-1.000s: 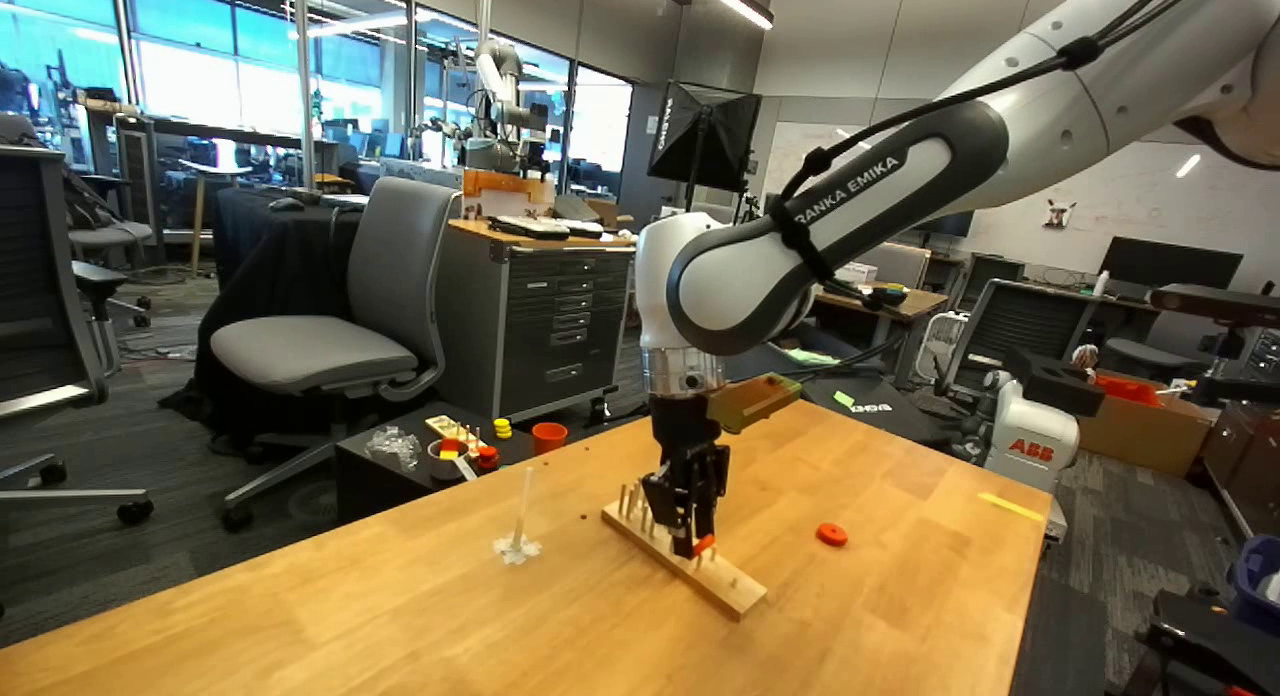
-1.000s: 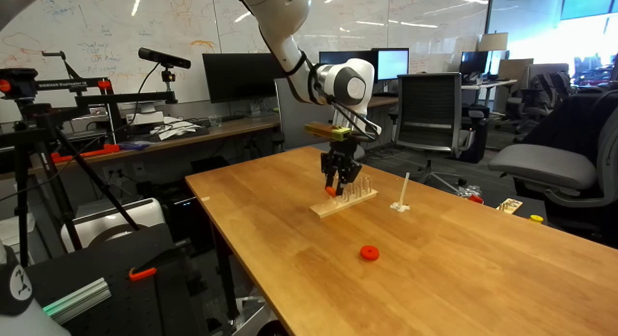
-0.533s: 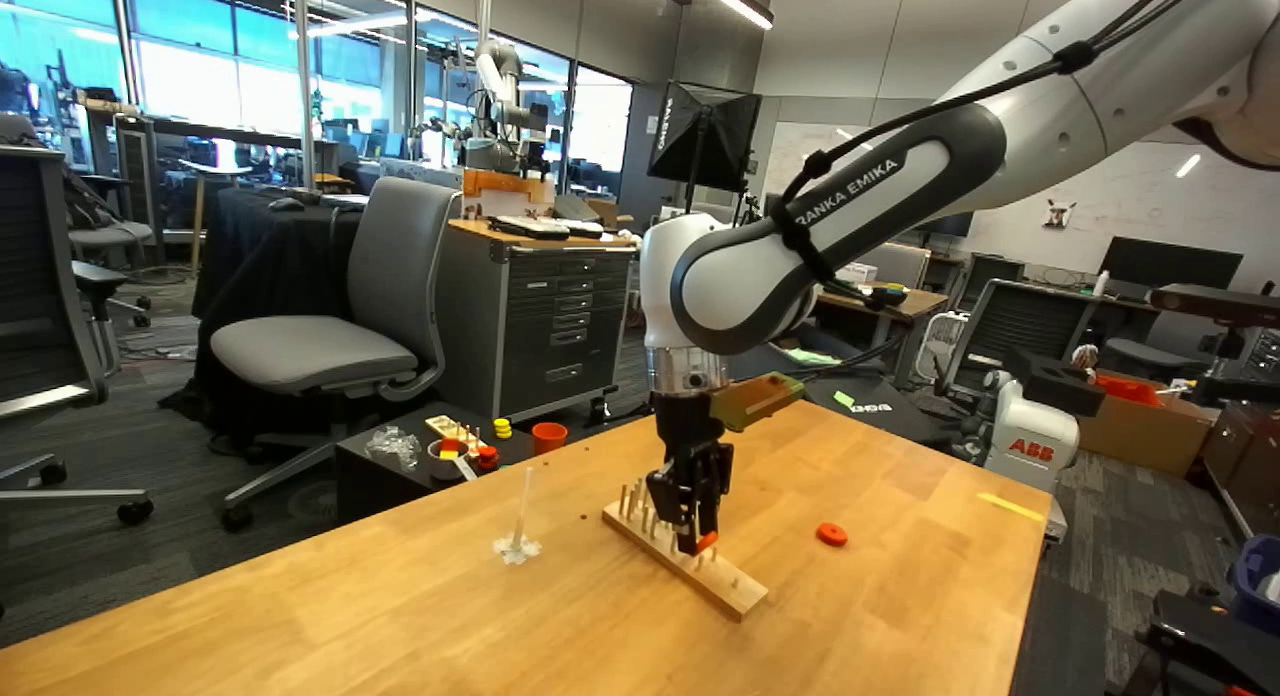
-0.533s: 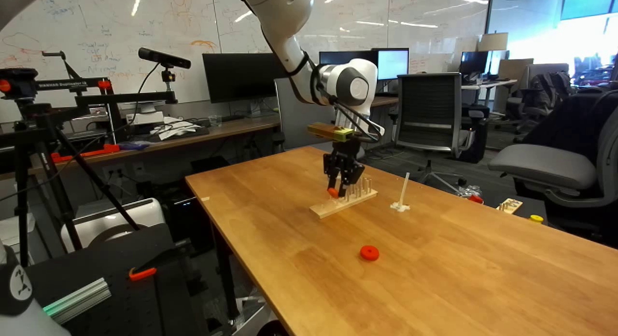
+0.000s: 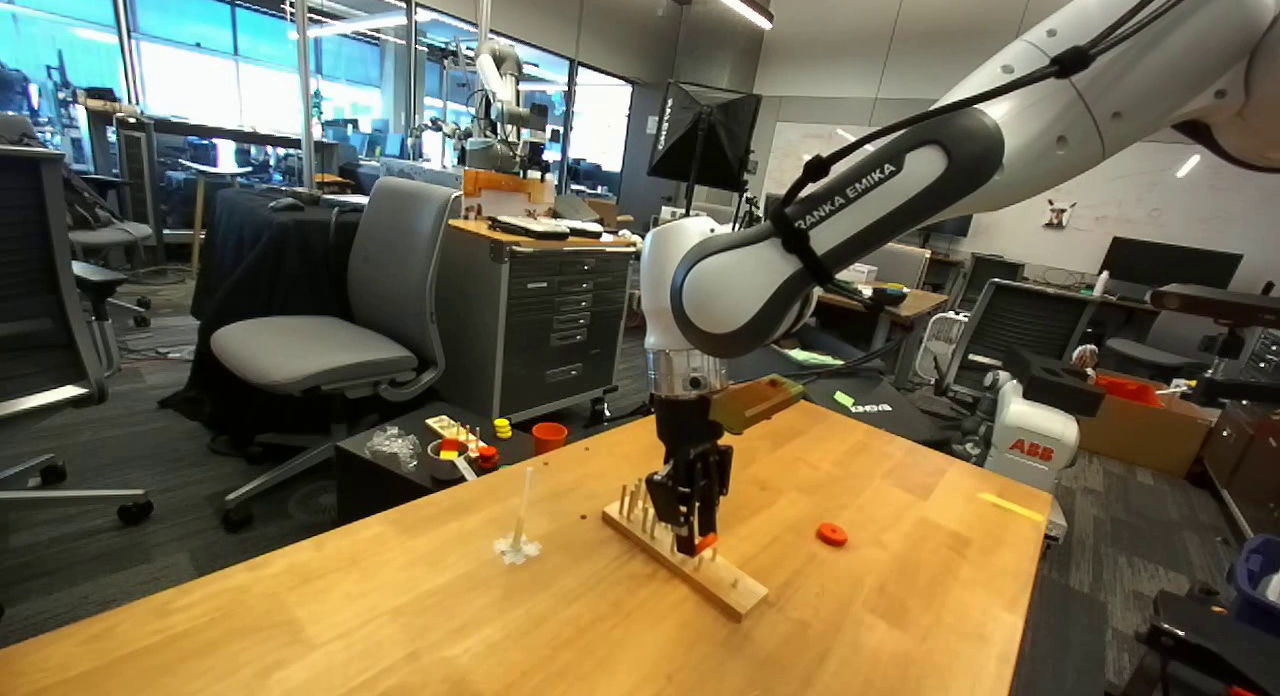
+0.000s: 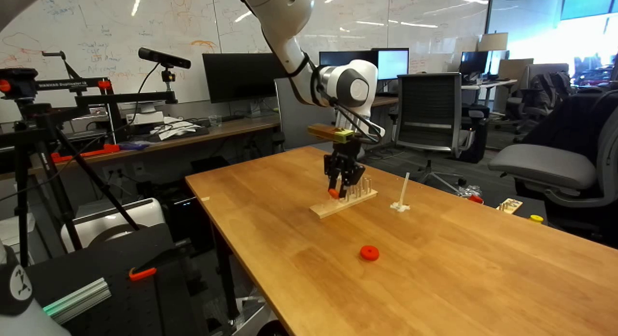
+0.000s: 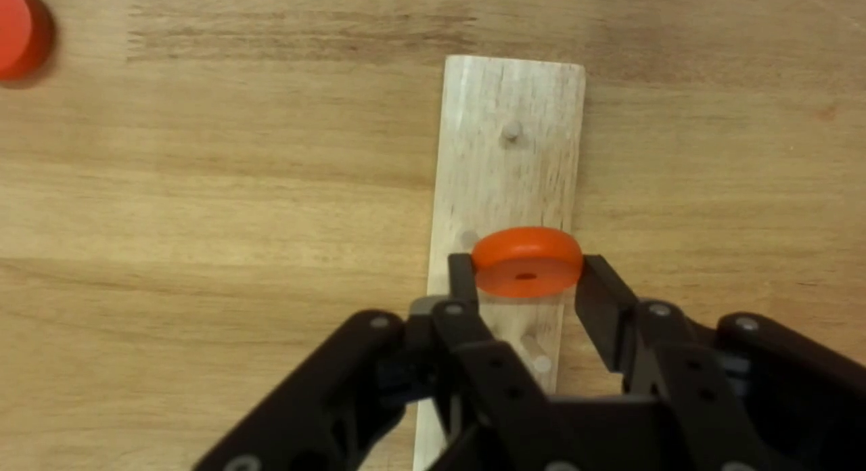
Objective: Put an orange disk on the wooden base
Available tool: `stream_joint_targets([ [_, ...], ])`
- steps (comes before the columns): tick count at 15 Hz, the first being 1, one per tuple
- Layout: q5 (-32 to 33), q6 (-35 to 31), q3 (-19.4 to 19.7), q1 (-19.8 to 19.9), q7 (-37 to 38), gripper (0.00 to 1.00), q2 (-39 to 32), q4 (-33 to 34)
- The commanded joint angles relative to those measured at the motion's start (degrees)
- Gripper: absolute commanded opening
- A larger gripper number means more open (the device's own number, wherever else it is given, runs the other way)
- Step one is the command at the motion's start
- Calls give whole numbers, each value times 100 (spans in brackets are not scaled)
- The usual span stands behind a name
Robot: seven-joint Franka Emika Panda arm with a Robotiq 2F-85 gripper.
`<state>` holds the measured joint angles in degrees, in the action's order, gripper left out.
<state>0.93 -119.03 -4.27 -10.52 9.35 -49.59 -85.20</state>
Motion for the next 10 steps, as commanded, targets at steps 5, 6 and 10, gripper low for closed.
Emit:
stream_joint_targets([
  [5,-33,-276,24,-96,64,18,-27,-69],
  [6,-29,-334,24,-111,73,18,-10,-101],
  [10,-21,-523,5,-158,61,18,89,-269],
])
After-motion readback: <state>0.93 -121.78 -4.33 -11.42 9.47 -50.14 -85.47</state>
